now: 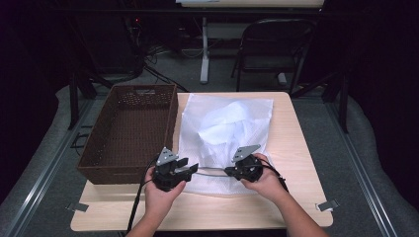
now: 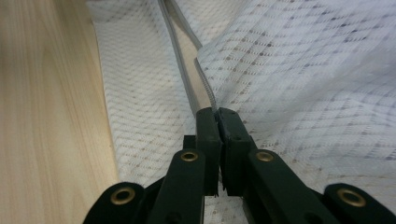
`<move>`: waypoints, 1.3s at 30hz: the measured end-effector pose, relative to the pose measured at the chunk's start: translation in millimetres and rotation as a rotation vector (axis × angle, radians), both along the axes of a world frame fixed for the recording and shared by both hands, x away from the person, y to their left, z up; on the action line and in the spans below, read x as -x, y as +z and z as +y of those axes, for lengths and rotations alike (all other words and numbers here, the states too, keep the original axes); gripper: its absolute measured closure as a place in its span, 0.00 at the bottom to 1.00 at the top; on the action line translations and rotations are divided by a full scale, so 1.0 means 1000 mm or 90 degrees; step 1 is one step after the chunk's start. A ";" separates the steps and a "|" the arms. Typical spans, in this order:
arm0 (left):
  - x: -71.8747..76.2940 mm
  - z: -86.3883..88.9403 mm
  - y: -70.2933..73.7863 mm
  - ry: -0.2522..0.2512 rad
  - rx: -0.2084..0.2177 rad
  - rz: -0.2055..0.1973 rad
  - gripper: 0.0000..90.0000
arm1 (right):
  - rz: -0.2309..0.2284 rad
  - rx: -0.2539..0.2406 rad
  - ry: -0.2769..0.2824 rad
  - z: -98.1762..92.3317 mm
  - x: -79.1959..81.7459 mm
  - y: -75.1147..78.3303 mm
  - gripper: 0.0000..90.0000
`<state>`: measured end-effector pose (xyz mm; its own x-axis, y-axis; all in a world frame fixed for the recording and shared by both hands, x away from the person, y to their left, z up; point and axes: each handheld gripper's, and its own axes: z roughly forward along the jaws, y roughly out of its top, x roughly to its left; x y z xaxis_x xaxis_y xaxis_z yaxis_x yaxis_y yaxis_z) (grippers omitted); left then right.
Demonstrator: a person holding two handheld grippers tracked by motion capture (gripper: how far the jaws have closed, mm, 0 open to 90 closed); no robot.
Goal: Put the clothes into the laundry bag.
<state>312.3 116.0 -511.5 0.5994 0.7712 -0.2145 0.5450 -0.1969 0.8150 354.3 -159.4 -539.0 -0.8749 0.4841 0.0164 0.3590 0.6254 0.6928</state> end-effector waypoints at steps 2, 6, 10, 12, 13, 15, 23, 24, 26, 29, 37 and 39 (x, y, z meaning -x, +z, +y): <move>0.000 0.000 0.000 0.001 0.006 0.004 0.58 | 0.003 0.007 0.004 0.000 -0.001 -0.002 0.98; 0.000 0.001 -0.001 -0.002 -0.001 0.004 0.58 | 0.007 0.023 0.008 0.000 -0.002 -0.006 0.98; 0.000 0.000 -0.002 0.003 0.001 0.002 0.58 | 0.016 0.034 0.008 -0.003 -0.004 -0.010 0.98; 0.000 0.000 -0.002 0.001 -0.001 0.005 0.58 | 0.022 0.039 0.005 -0.004 -0.004 -0.011 0.99; 0.000 0.000 -0.003 0.000 -0.002 0.005 0.58 | 0.025 0.042 0.006 -0.004 -0.005 -0.012 0.99; 0.000 -0.001 -0.003 -0.001 -0.001 0.008 0.58 | 0.030 0.045 0.008 -0.006 -0.006 -0.014 0.99; -0.001 0.000 -0.004 0.000 0.000 0.009 0.58 | 0.046 0.042 0.012 -0.007 -0.005 -0.016 0.99; -0.001 0.000 -0.004 -0.001 0.000 0.009 0.58 | 0.045 0.043 0.012 -0.007 -0.005 -0.016 0.99; -0.001 0.000 -0.004 0.000 -0.002 0.009 0.58 | 0.043 0.042 0.009 -0.008 -0.006 -0.015 0.99; -0.001 -0.001 -0.005 0.003 0.003 0.010 0.58 | 0.034 0.037 0.014 -0.010 -0.006 -0.013 0.97; -0.001 0.000 -0.004 0.004 0.000 0.004 0.56 | 0.023 0.013 0.038 -0.013 -0.005 -0.003 0.70; -0.001 0.001 -0.004 0.008 0.002 0.003 0.56 | 0.017 -0.010 0.044 -0.014 -0.003 0.003 0.66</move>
<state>313.1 116.5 -515.3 0.5884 0.7780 -0.2202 0.5513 -0.1868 0.8131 357.4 -173.3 -536.1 -0.9052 0.4223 0.0469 0.3336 0.6381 0.6940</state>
